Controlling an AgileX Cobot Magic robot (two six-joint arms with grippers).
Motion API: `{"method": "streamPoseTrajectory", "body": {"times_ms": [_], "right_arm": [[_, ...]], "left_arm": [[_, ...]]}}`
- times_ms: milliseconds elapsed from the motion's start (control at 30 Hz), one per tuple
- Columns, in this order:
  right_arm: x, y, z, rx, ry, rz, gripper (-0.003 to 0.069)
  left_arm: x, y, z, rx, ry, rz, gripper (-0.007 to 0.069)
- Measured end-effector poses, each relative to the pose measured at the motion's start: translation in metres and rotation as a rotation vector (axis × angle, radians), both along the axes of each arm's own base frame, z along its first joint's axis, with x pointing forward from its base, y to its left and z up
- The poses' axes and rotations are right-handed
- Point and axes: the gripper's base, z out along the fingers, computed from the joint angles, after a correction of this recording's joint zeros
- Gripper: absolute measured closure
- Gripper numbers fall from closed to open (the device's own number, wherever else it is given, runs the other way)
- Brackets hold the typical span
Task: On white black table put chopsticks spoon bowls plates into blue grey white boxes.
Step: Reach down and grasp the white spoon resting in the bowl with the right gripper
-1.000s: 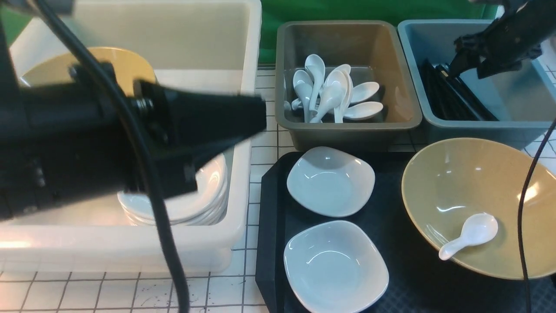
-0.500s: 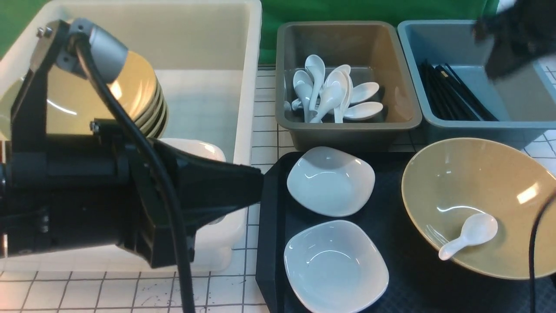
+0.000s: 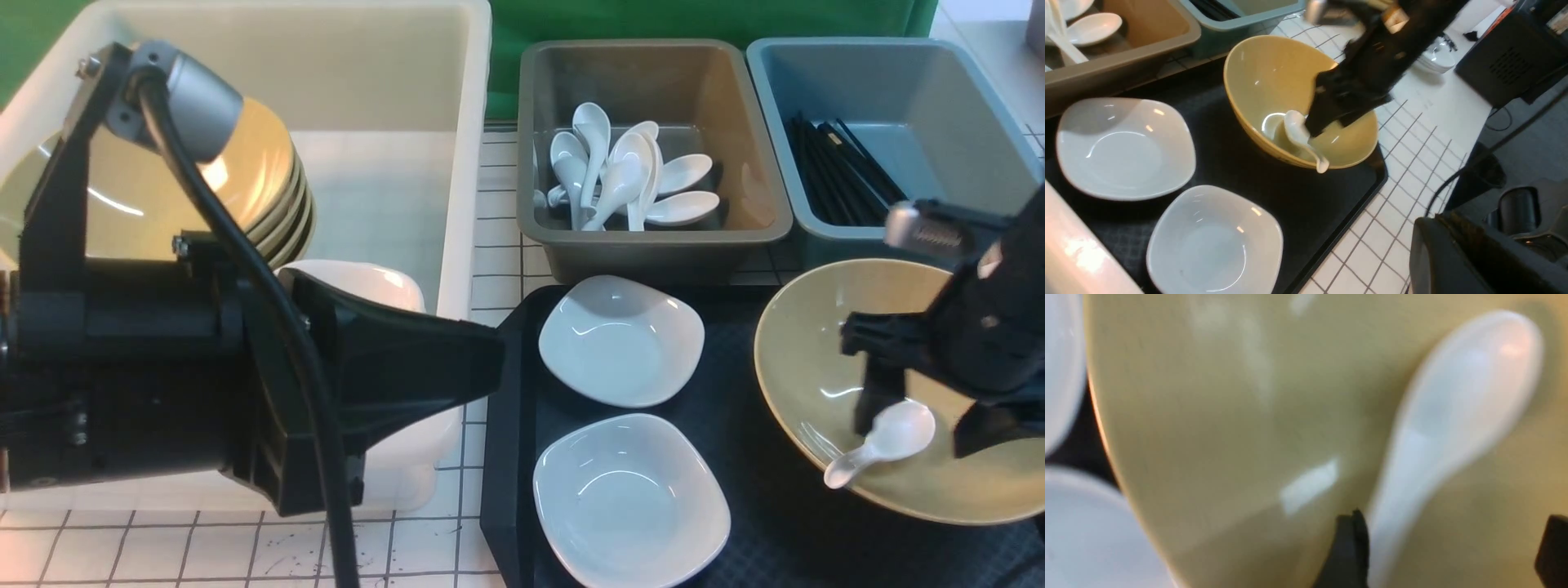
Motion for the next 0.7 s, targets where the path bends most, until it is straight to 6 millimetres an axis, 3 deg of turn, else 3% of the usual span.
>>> {"method": "streamPoseTrajectory", "body": {"times_ms": [167,367,700], "right_arm": [[0.013,0.004,-0.03,0.005,0.06,-0.019,0.0096],[0.015,0.004,-0.041,-0.001,0.095,0.019,0.016],[0.014,0.005,-0.041,0.004,0.084,0.165,0.0445]], "left_arm": [[-0.001,0.0,0.0,-0.006,0.005,-0.008,0.0625],[-0.001,0.0,0.0,-0.003,-0.002,-0.011,0.0625],[-0.001,-0.001,0.0,-0.004,-0.004,-0.013,0.0625]]}}
